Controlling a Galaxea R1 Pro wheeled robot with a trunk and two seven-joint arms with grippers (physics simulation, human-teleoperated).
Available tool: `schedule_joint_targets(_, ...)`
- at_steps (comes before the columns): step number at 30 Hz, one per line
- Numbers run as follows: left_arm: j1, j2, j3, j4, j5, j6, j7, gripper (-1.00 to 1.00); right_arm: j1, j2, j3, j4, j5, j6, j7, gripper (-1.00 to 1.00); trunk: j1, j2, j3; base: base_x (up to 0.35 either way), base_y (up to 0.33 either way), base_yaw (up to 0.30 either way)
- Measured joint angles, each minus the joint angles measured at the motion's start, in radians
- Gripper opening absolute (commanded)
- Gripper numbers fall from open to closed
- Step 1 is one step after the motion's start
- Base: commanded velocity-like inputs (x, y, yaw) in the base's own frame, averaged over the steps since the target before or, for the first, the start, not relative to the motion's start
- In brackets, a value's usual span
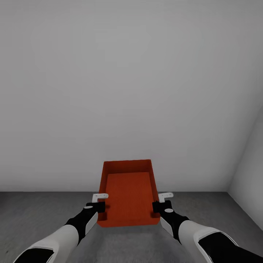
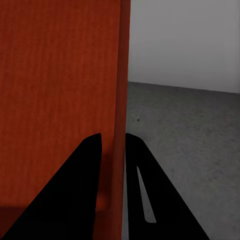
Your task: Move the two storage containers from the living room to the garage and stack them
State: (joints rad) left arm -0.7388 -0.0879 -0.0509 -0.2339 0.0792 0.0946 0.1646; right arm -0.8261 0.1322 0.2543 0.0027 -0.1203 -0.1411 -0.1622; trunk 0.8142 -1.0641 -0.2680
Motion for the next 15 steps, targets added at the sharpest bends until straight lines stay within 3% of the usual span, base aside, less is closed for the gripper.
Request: schedule_joint_targets(15, 0.0, 0.001, -0.002, -0.001, 0.002, 0.003, 0.001, -1.0, 0.0, 0.001, 0.002, 0.0, -0.002, 0.001, -0.001, -1.0, 0.0, 0.0, -0.024, 0.0, 0.0, 0.0)
